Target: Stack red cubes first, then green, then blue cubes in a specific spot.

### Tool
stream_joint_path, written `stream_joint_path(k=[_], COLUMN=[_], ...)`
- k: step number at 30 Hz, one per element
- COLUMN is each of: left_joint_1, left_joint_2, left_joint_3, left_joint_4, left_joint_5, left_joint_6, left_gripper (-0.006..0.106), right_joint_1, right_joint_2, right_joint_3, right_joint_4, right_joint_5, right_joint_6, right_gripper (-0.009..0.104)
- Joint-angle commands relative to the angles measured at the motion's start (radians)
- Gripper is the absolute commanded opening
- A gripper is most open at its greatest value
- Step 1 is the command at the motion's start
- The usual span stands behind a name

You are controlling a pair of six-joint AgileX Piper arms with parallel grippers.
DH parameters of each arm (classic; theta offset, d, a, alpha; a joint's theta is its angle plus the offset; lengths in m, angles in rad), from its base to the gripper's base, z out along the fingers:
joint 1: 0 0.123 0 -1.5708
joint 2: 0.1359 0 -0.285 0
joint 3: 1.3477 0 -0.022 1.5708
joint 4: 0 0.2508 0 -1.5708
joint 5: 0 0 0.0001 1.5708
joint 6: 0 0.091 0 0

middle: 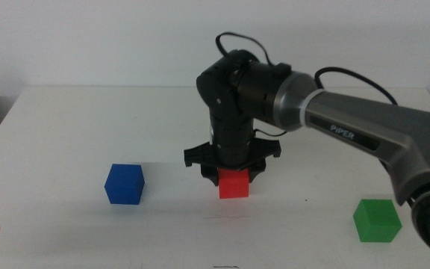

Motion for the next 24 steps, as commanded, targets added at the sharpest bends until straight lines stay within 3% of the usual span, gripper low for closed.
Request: stream_joint_path(k=[1, 7, 16, 19, 24], left_joint_1=[0.001, 0.001, 0.001, 0.001, 0.001], left_joint_2=[-0.019, -0.019, -0.019, -0.019, -0.019], left_joint_3=[-0.003, -0.003, -0.003, -0.003, -0.003], left_joint_4=[-0.007, -0.007, -0.007, -0.007, -0.007], left_joint_5=[-0.077, -0.077, -0.077, -0.077, -0.077], left_joint_6=[-0.005, -0.005, -0.005, -0.005, -0.005], left_gripper=[0.093, 0.093, 0.093, 0.093, 0.093], right_joint_1=[0.005, 0.007, 0.006, 0.006, 0.006], right_joint_2=[-0.051, -0.025, -0.011, -0.011, -0.011], right_joint_3=[-0.022, -0.004, -0.004, -0.004, -0.004], right_joint_4=[-0.026, 0.016, 0.026, 0.028, 0.041], right_joint_5=[-0.016, -0.051, -0.054, -0.054, -0.05], right_joint_6=[0.014, 0.016, 0.041, 0.059, 0.064], right_gripper=[-0.001, -0.001, 0.001, 0.009, 0.031])
